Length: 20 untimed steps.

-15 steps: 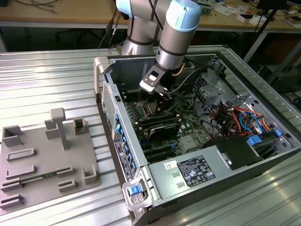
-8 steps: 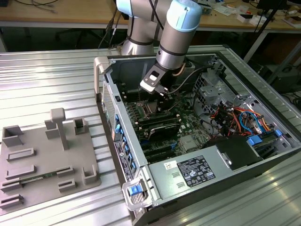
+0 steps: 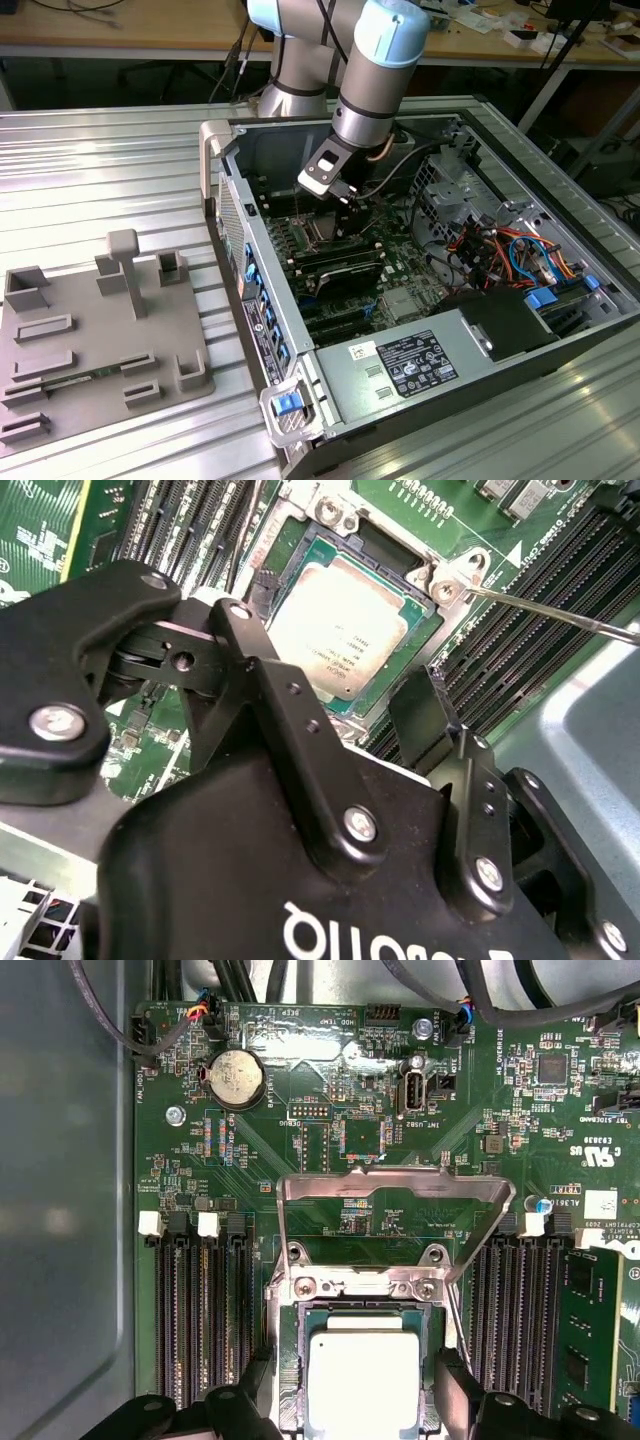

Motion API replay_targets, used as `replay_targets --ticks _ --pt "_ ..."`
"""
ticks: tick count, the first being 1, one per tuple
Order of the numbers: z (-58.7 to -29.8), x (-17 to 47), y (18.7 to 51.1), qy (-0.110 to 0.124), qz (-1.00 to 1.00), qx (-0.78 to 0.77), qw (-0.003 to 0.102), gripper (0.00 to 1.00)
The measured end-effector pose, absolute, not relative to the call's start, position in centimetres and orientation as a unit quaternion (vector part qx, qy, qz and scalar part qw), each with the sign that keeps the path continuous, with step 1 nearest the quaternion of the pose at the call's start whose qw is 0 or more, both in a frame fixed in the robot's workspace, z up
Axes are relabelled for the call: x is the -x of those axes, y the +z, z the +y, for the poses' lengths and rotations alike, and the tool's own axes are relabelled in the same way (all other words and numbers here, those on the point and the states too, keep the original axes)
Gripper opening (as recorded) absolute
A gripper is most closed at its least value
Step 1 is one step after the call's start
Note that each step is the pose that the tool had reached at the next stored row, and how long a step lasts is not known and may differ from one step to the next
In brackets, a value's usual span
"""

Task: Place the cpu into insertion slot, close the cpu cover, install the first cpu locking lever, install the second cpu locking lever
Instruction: 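Place the cpu into insertion slot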

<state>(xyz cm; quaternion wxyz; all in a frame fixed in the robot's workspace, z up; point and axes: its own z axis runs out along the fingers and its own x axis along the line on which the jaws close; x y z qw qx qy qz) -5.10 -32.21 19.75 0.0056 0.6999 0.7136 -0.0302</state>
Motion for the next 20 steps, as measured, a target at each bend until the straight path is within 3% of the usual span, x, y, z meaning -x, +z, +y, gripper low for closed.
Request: replay_targets --ticks 17,20 --pt "-32.2 5.1 21.2 -0.030 0.714 -0.700 0.006 0.73" --pt "-32.2 5.1 21.2 -0.030 0.714 -0.700 0.006 0.65"
